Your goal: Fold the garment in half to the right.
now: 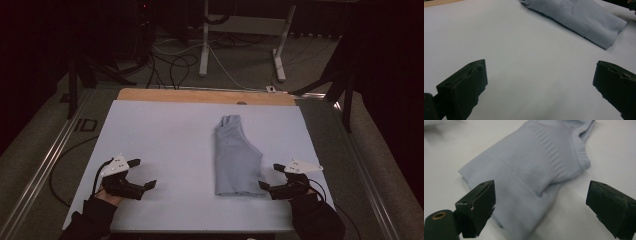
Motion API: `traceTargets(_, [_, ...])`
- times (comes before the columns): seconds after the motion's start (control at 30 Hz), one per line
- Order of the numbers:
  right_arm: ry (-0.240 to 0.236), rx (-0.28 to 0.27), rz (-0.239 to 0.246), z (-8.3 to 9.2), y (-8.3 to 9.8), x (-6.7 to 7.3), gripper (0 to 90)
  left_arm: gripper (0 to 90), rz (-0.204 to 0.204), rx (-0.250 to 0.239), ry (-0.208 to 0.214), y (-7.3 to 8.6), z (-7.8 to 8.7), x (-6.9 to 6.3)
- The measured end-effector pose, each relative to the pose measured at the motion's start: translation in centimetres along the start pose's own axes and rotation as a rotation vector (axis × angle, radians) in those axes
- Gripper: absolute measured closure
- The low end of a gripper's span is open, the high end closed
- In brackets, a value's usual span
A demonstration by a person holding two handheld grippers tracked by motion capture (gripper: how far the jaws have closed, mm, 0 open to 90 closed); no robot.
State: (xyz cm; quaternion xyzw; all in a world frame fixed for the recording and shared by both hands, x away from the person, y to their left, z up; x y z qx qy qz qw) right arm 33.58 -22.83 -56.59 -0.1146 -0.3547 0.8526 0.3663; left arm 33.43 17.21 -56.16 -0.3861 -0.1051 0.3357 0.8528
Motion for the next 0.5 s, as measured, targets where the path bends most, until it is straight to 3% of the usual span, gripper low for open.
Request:
traceTargets(0.2, [0.065,0.010,-0.036,0.3,1.3,-0.8,9.0,0.3,-0.004,-0.002,-0.005,0.1,0.1,0.0])
traceTargets(0.5, [0.075,0.007,-0.068,0.3,1.5,-1.3,9.0,0.4,0.000,-0.001,-0.007,0.0,0.0,0.1])
Point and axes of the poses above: each handheld gripper's, and its own axes: z roughly backward along the jaws, y roughly out of its underside, x roughly to its left, the point moved 10 cm from there along -z, roughly forward along the jaws, and after that the axes turned 14 degrees about x, right-handed, at the moved point
